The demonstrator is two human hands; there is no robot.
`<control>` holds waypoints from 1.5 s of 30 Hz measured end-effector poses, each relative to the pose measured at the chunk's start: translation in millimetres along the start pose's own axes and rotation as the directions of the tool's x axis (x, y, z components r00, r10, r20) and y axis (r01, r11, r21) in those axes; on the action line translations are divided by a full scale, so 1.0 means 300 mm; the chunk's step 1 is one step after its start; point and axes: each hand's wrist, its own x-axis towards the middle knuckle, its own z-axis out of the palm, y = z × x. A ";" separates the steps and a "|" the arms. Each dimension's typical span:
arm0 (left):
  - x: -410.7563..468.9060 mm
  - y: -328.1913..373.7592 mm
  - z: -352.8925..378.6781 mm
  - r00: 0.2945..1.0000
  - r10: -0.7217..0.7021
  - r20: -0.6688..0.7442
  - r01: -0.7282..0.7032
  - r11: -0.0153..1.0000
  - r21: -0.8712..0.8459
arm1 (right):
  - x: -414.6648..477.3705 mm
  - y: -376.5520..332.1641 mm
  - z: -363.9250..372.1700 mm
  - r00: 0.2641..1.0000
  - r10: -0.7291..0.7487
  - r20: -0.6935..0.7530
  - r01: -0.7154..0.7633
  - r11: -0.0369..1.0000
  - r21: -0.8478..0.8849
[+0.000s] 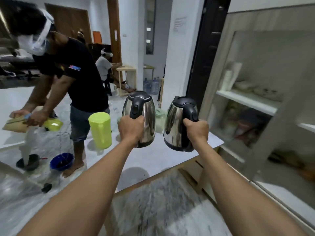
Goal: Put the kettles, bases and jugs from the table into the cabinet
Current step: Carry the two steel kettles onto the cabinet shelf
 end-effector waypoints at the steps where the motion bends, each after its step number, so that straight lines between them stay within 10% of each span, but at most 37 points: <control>1: -0.010 0.029 0.003 0.999 0.021 0.030 -0.021 1.000 -0.001 | -0.007 -0.016 -0.039 0.999 -0.001 -0.035 0.001 1.000 -0.007; 20: -0.471 0.520 0.279 0.826 0.296 0.480 -0.170 0.942 -0.289 | -0.209 -0.167 -0.924 0.814 -0.032 -0.580 -0.045 0.992 -0.117; 45: -1.245 1.028 0.915 0.588 0.403 0.701 -0.087 0.894 -0.440 | -0.180 -0.073 -1.948 0.607 -0.013 -0.795 -0.115 0.988 -0.103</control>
